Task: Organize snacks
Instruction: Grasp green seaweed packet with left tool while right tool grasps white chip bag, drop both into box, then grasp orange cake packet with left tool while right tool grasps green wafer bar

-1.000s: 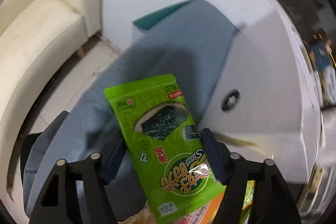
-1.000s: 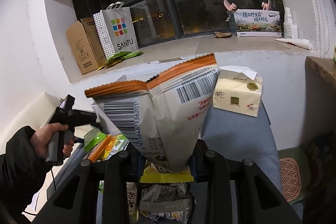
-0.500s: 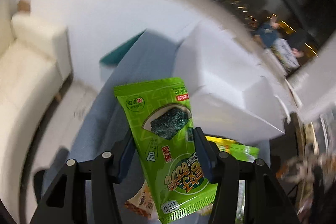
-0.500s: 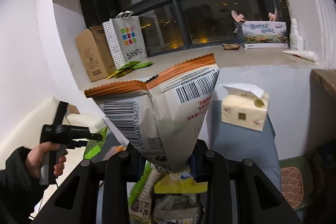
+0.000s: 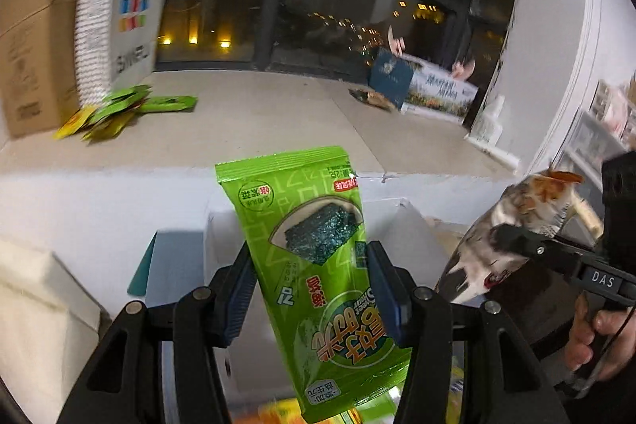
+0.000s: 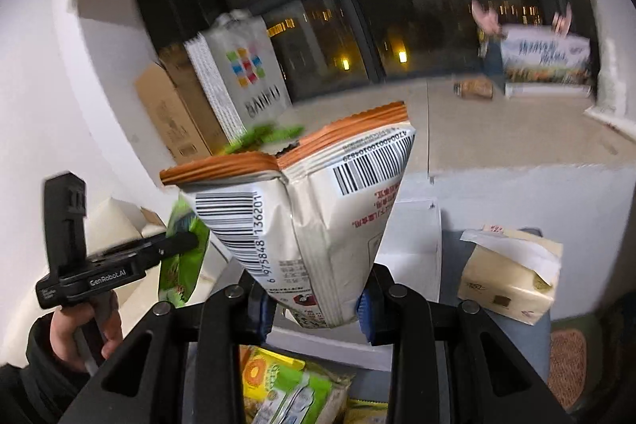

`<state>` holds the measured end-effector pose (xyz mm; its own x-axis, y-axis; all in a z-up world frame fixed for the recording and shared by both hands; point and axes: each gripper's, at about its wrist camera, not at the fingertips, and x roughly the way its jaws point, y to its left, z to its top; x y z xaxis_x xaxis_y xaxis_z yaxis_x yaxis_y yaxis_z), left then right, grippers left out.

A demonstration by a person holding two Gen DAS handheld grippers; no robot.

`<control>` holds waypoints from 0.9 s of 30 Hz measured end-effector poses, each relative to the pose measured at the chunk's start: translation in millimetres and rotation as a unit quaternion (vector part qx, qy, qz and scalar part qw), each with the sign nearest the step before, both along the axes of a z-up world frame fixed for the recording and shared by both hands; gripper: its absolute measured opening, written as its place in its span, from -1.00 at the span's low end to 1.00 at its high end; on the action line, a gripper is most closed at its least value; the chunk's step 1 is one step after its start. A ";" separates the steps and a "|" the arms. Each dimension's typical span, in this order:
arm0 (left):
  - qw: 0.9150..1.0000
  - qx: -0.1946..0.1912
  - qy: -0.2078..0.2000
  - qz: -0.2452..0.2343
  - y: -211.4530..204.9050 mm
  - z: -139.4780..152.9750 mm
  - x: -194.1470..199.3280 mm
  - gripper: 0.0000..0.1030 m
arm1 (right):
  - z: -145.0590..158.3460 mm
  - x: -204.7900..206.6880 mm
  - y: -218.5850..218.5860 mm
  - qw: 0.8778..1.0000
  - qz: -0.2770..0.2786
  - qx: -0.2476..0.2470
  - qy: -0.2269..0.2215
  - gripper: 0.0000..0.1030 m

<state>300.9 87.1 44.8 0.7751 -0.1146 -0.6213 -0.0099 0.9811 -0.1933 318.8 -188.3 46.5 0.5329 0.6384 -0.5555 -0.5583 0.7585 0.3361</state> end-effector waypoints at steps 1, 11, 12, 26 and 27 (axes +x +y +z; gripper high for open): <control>1.000 0.014 0.004 -0.003 -1.6 -5.8 14.6 0.15 | -3.4 9.0 3.5 1.000 -0.003 -0.008 0.010 -0.31; 0.996 0.017 0.082 0.001 0.6 -74.2 44.6 1.00 | -69.8 96.6 23.2 0.977 -0.027 -0.125 0.173 0.70; 0.997 0.018 0.078 0.002 -0.9 -75.3 41.7 1.00 | -70.7 100.6 22.7 0.977 -0.035 -0.130 0.166 1.00; 0.998 0.028 -0.053 -0.024 7.7 -17.5 -49.0 1.00 | -25.6 54.4 12.6 0.994 -0.042 -0.079 0.059 1.00; 0.998 0.031 -0.053 -0.024 6.9 -15.1 -56.8 1.00 | -21.2 50.1 11.7 0.995 -0.038 -0.077 0.050 1.00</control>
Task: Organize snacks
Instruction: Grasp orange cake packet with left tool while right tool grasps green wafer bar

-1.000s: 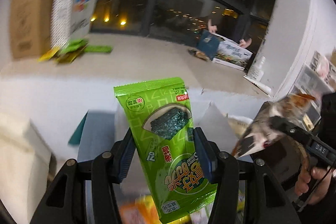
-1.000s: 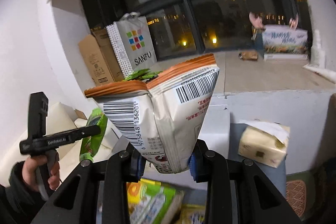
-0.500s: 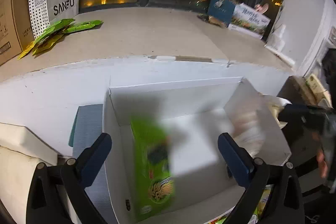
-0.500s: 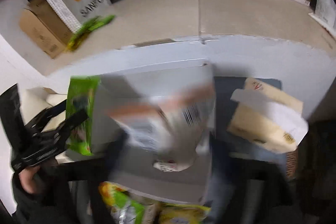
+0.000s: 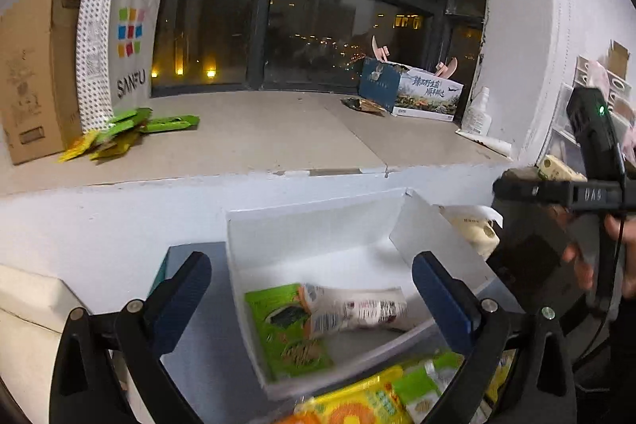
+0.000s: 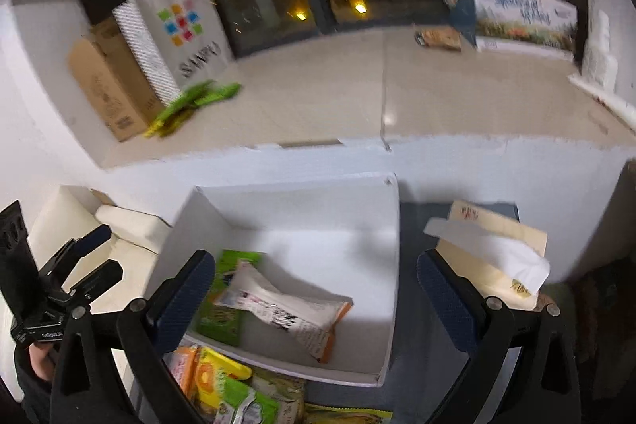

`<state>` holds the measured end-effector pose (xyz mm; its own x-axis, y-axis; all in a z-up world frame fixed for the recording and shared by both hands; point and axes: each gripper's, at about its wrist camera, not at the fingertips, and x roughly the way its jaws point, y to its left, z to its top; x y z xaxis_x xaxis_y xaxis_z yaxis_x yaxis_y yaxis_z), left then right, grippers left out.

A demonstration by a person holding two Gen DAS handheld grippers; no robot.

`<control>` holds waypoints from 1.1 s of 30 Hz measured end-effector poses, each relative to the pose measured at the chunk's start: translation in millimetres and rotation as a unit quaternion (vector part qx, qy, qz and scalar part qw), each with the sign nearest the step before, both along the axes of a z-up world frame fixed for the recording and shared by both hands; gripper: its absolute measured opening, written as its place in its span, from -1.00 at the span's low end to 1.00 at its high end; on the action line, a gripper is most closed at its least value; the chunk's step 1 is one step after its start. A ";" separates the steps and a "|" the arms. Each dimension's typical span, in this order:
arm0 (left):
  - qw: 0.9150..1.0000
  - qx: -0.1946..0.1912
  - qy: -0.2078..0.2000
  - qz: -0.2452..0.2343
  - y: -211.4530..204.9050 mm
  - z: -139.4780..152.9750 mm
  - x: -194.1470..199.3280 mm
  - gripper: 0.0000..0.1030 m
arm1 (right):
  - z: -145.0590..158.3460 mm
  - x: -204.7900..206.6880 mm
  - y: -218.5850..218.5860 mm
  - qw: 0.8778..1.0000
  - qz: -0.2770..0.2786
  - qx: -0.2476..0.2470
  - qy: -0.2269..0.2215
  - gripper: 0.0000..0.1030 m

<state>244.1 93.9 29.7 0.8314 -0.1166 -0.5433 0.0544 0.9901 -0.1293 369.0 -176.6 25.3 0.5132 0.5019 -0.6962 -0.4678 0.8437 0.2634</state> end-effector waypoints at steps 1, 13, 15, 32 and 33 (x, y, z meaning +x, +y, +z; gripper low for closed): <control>1.000 0.000 0.002 -0.002 -1.2 2.1 -8.8 1.00 | 6.0 -6.8 -1.4 1.000 0.003 -0.001 -0.013 1.00; 1.000 -0.024 0.017 -0.005 -38.5 -33.3 -123.0 1.00 | -28.8 -166.1 -45.7 0.998 -0.039 0.035 -0.037 1.00; 0.999 -0.028 0.029 -0.005 -41.3 -45.1 -139.2 1.00 | -47.1 -188.3 -42.9 0.999 -0.044 0.017 -0.023 1.00; 0.994 -0.084 0.063 0.017 -19.3 -81.0 -210.4 1.00 | -99.8 -208.3 68.7 0.983 -0.006 -0.178 -0.035 1.00; 0.994 -0.086 0.064 0.020 -17.9 -82.1 -213.7 1.00 | -104.4 -207.2 75.1 0.981 -0.005 -0.190 -0.037 1.00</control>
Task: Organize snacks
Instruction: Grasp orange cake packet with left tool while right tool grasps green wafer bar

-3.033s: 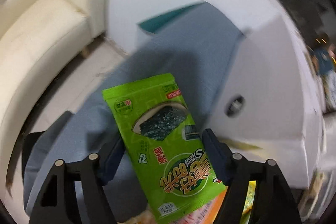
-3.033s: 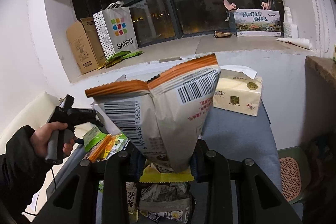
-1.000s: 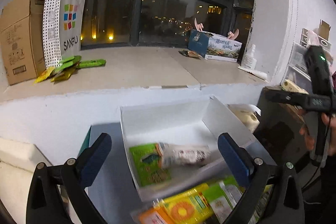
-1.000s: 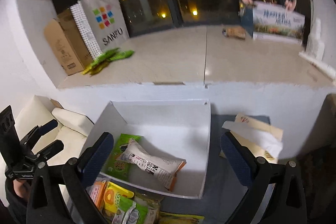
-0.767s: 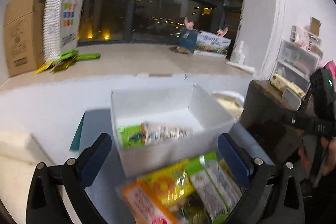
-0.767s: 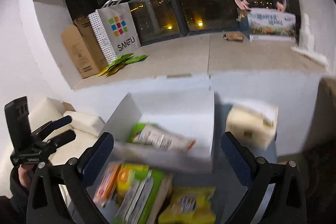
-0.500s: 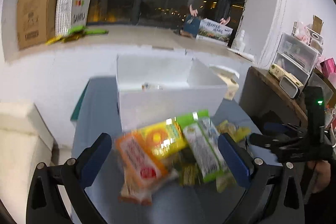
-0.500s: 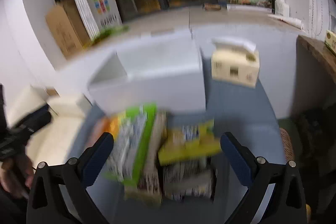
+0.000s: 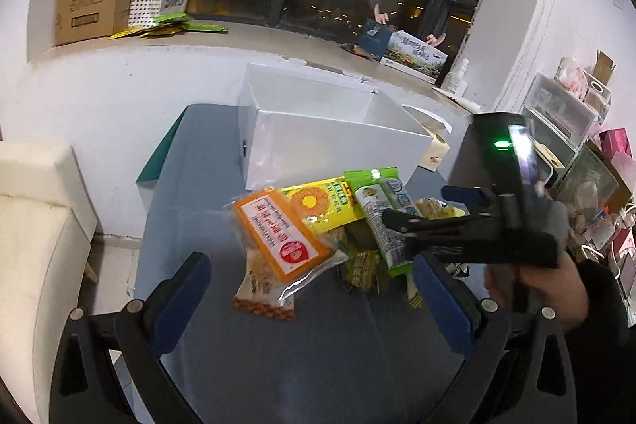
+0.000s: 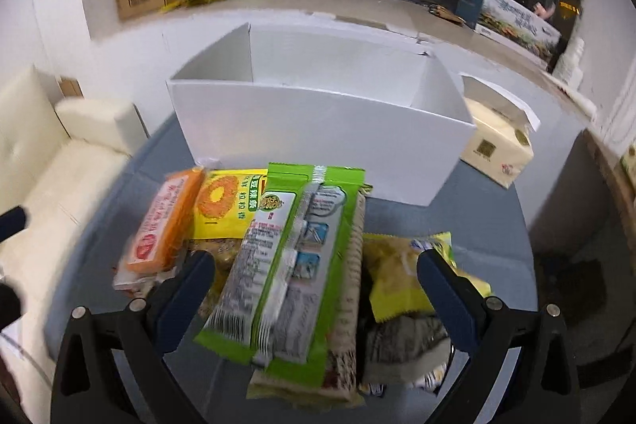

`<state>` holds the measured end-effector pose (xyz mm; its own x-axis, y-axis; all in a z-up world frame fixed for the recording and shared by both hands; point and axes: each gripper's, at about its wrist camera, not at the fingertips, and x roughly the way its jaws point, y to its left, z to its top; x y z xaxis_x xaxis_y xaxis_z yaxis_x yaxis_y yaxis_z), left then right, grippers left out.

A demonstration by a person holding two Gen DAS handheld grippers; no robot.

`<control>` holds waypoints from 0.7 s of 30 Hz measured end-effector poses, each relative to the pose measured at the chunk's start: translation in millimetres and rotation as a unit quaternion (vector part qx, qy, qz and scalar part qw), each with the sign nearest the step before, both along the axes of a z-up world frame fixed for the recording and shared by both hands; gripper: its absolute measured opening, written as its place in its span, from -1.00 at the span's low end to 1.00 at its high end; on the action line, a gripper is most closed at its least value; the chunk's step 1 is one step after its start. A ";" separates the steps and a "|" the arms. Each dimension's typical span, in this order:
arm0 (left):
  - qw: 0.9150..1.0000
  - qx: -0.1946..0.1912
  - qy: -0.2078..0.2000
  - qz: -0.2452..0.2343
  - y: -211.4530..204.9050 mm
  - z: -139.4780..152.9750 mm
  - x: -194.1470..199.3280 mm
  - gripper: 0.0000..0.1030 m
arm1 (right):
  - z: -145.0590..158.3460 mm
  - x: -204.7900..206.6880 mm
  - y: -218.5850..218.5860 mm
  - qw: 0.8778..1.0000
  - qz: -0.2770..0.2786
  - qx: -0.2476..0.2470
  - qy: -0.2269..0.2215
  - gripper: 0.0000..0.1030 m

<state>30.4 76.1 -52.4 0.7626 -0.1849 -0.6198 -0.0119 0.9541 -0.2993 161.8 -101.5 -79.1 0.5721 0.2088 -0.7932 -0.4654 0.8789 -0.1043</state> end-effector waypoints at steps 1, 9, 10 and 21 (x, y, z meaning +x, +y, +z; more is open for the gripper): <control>1.000 -0.002 0.001 0.000 0.8 -0.7 -1.6 1.00 | -3.9 3.0 4.3 1.000 0.000 -0.008 0.001 1.00; 1.000 -0.024 0.016 0.007 11.6 -12.4 1.9 1.00 | -42.5 16.2 28.3 0.996 -0.003 -0.082 0.027 0.45; 1.000 -0.025 0.017 0.006 11.6 -13.7 3.2 1.00 | -43.6 16.6 28.1 0.996 -0.003 -0.086 0.025 0.42; 0.995 -0.042 0.093 0.024 2.7 -41.9 68.2 1.00 | 18.0 4.1 -10.0 1.000 0.000 0.016 -0.008 0.29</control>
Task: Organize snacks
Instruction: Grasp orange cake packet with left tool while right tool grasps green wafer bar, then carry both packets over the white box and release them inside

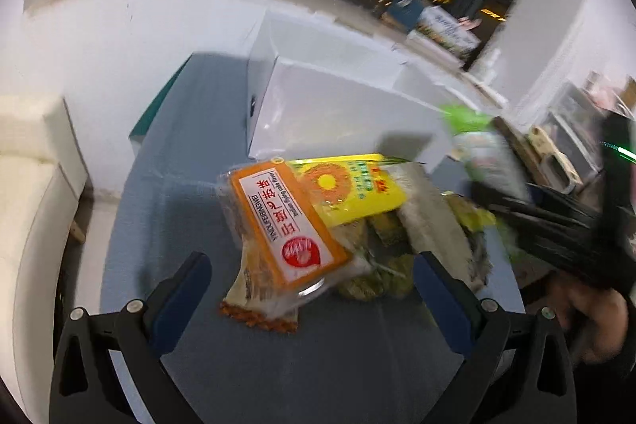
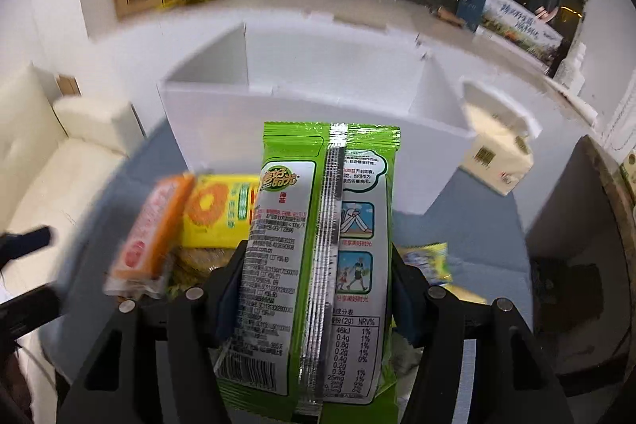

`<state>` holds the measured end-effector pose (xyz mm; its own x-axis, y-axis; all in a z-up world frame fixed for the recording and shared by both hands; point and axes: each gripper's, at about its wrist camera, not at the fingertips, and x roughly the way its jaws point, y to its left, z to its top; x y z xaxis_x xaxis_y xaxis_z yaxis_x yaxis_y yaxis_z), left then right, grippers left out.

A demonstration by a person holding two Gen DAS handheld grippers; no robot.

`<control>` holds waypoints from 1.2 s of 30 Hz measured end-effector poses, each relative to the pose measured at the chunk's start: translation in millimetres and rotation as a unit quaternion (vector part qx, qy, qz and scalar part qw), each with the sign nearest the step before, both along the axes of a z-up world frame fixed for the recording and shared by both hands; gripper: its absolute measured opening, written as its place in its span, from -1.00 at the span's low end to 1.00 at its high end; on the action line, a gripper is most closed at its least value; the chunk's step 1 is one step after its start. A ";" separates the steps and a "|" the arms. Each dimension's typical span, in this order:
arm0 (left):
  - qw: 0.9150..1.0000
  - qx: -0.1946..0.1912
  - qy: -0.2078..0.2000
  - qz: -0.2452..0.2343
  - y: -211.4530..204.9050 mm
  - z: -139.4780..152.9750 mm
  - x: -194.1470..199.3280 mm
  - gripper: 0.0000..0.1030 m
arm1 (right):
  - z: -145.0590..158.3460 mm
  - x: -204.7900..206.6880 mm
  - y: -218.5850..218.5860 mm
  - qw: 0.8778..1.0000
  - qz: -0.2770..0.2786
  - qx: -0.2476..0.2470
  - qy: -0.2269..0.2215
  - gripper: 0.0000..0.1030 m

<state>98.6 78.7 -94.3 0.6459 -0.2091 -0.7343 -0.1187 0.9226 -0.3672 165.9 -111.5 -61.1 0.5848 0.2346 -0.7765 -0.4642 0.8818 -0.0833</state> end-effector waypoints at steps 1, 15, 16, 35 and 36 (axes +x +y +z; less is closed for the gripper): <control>1.000 0.004 0.010 0.004 -1.6 -3.3 7.6 1.00 | 7.6 -3.6 -6.0 1.000 -0.001 0.008 -0.006 0.29; 0.989 0.052 0.129 0.047 0.4 -57.7 78.6 0.57 | 43.4 -29.8 -74.1 0.997 -0.011 0.066 -0.041 0.29; 0.990 0.046 0.126 0.046 1.5 -55.2 77.6 0.31 | 42.5 -29.5 -78.6 0.997 -0.013 0.069 -0.040 0.29; 0.995 0.050 -0.088 -0.005 1.7 81.2 49.7 0.16 | 55.1 4.4 -89.2 0.988 0.009 0.148 -0.039 0.29; 0.994 0.056 -0.094 -0.010 3.1 85.5 59.8 0.16 | 58.2 14.0 -86.4 0.988 0.014 0.151 -0.041 0.29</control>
<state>158.4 81.8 -8.8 0.7708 -0.1464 -0.6200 -0.0395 0.9603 -0.2760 179.8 -197.8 -2.9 0.6320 0.4659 -0.6193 -0.4919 0.8586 0.1440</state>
